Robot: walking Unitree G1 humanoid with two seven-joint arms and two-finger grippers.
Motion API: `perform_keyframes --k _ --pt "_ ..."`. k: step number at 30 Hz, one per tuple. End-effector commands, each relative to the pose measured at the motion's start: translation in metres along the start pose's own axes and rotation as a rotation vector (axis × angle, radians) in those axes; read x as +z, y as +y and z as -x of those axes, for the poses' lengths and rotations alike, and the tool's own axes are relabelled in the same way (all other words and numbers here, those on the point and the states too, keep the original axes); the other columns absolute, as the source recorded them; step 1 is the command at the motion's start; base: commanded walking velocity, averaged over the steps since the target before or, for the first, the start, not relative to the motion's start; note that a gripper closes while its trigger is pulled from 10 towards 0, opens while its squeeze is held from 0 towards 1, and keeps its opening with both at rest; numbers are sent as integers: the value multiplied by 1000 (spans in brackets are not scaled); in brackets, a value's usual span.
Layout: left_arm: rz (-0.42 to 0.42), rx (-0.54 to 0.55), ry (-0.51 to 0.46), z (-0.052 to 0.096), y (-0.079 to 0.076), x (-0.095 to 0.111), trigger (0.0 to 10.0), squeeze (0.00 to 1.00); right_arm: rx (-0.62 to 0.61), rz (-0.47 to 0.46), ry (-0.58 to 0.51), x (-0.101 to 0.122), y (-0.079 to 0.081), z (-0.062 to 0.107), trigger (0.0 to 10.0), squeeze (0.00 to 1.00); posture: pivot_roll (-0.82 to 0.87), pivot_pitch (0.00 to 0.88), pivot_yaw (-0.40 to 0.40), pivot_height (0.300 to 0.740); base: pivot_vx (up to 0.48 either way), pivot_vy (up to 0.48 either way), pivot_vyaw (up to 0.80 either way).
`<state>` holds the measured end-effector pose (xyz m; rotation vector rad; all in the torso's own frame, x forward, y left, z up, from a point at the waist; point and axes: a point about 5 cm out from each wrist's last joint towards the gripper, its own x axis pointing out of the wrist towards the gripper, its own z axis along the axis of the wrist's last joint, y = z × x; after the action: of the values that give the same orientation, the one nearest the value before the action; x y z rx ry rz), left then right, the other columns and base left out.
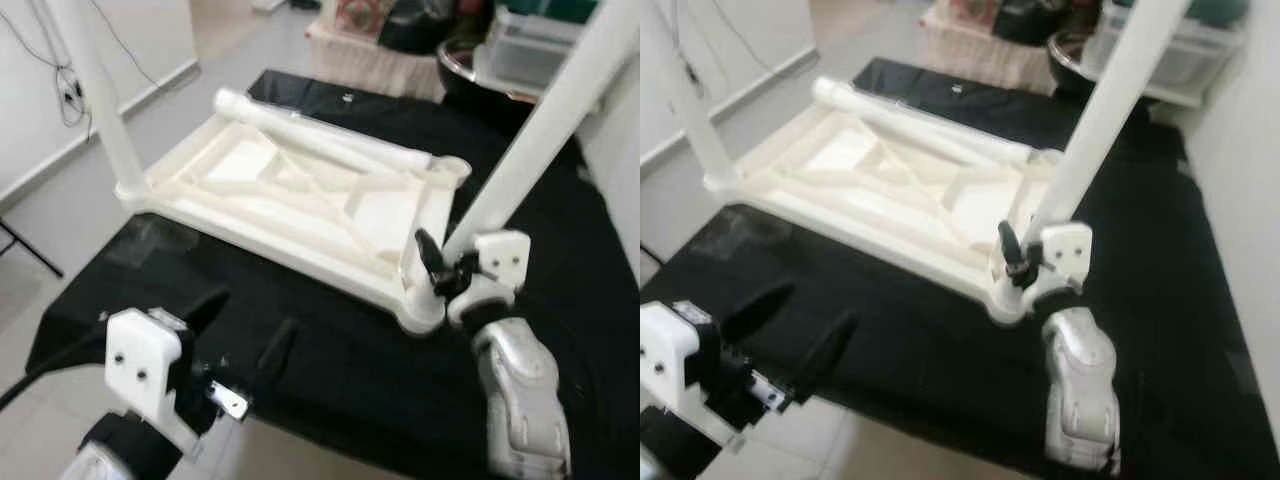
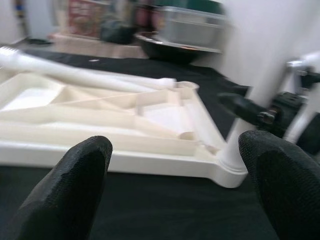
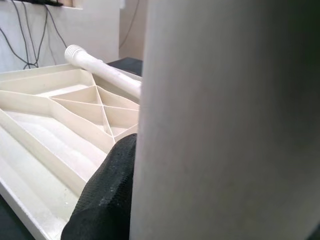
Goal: Building children table
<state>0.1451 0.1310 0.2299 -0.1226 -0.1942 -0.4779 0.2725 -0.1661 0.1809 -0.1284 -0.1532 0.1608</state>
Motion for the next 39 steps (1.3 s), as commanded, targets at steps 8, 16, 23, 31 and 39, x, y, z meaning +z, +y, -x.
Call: perform_keyframes --k 8,16,23,31,39 --pt "-9 2 6 -1 1 0 10000 0 -43 132 171 -14 -13 -30 10000 0 189 215 -92 740 0 0 0" --pt "-2 -2 7 -1 0 0 10000 0 183 -137 8 16 -5 -53 10000 1000 184 220 -91 740 0 0 0" --pt "7 -5 6 -1 -1 -1 10000 0 467 -192 -81 30 -3 -75 10000 435 189 227 -93 740 0 0 0" --pt "8 0 1 -1 -1 -1 10000 0 706 -241 -96 39 -14 -100 10000 0 213 237 -97 740 0 0 0" --pt "6 1 6 0 -1 -1 10000 0 844 -243 -109 47 -34 -108 10000 0 229 244 -91 740 0 0 0"
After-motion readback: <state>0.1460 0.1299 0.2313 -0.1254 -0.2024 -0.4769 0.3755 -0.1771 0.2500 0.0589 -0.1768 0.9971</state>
